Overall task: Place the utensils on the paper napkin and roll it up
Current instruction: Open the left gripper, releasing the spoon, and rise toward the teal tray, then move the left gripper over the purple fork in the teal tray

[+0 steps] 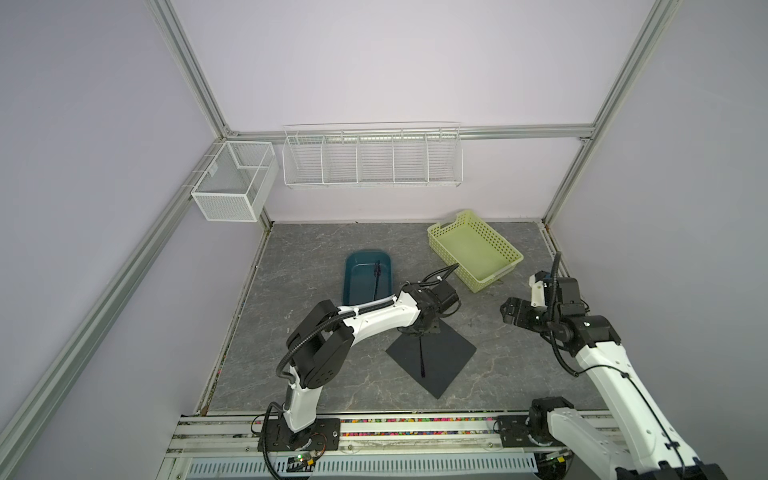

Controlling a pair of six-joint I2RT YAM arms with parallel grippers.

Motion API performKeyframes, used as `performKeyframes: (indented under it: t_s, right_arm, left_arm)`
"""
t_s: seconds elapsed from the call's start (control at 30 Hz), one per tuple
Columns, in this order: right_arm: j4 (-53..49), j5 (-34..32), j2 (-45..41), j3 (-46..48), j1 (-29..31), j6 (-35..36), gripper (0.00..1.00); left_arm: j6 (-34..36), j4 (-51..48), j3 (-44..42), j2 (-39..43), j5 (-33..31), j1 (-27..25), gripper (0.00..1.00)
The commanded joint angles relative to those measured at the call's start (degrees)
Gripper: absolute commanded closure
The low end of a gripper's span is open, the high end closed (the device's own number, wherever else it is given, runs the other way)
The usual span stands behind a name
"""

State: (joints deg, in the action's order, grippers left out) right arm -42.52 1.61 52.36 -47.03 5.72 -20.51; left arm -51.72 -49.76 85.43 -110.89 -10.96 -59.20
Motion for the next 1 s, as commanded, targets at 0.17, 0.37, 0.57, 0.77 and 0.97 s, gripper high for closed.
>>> performKeyframes:
  t_s: [0.17,0.37,0.57,0.77,0.97]
  right_arm:
    - [0.5,1.2,-0.1,0.2,-0.2,1.4,0.11]
    - [-1.5,1.3,-1.0,-1.1,-0.2,2.2,0.11]
    - [-3.1,2.1,-1.3,-2.3,0.0,2.2,0.11]
    - [-3.2,1.8,0.1,-2.9,0.0,1.8,0.13]
    - [-3.6,0.6,2.7,-4.9,0.1,1.9,0.13]
  left_arm:
    - [2.8,-11.0,7.1,6.6,-9.3,0.8,0.81]
    - [6.9,-10.6,5.6,11.3,-9.4,3.6,0.82]
    - [13.7,-9.5,4.6,13.6,-6.3,8.6,0.81]
    - [19.4,-9.5,5.7,13.0,-3.4,14.4,0.79]
    - [23.5,-8.6,7.0,10.6,-1.0,20.5,0.80]
